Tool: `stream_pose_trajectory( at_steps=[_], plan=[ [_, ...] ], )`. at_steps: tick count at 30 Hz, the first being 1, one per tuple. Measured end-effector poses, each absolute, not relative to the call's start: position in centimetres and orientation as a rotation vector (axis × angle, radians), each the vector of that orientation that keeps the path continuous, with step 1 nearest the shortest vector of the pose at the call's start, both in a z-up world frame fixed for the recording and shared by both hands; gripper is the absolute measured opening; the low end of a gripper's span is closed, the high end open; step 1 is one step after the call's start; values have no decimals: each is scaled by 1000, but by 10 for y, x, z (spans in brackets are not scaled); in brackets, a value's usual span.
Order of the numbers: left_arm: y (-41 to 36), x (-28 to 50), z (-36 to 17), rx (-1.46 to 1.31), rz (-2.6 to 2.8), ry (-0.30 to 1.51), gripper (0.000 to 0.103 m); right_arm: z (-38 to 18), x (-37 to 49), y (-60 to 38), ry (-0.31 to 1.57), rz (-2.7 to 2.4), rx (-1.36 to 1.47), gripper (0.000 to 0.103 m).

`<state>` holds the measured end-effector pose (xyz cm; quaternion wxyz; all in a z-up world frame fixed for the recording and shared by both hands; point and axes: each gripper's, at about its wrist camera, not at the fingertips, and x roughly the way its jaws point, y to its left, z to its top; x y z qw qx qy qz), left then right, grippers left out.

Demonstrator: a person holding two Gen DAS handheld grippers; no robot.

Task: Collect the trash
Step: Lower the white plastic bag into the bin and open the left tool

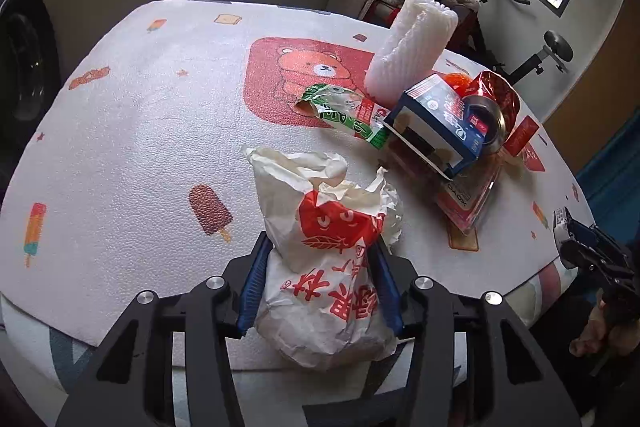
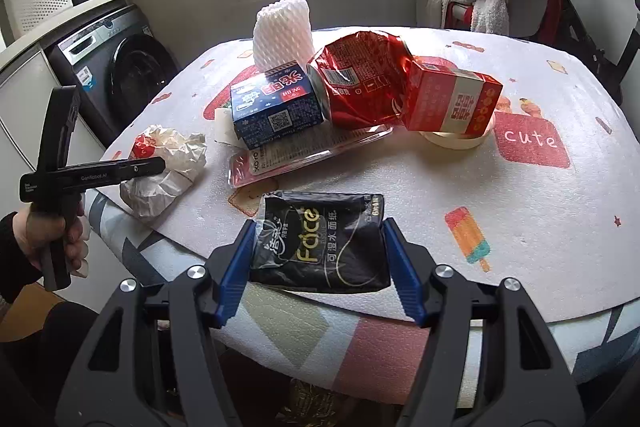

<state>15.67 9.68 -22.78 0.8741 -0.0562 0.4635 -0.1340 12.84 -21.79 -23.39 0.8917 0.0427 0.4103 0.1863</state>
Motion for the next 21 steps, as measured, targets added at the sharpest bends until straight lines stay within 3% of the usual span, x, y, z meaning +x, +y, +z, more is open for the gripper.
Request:
stream_pose_trajectory(
  at_steps=[12, 21],
  plan=[
    [42, 72, -191, -35, -441, 910, 47, -217, 95, -230, 799, 396, 90, 63],
    [-28, 10, -227, 78, -600, 986, 47, -215, 63, -251, 782, 377, 96, 63]
  ],
)
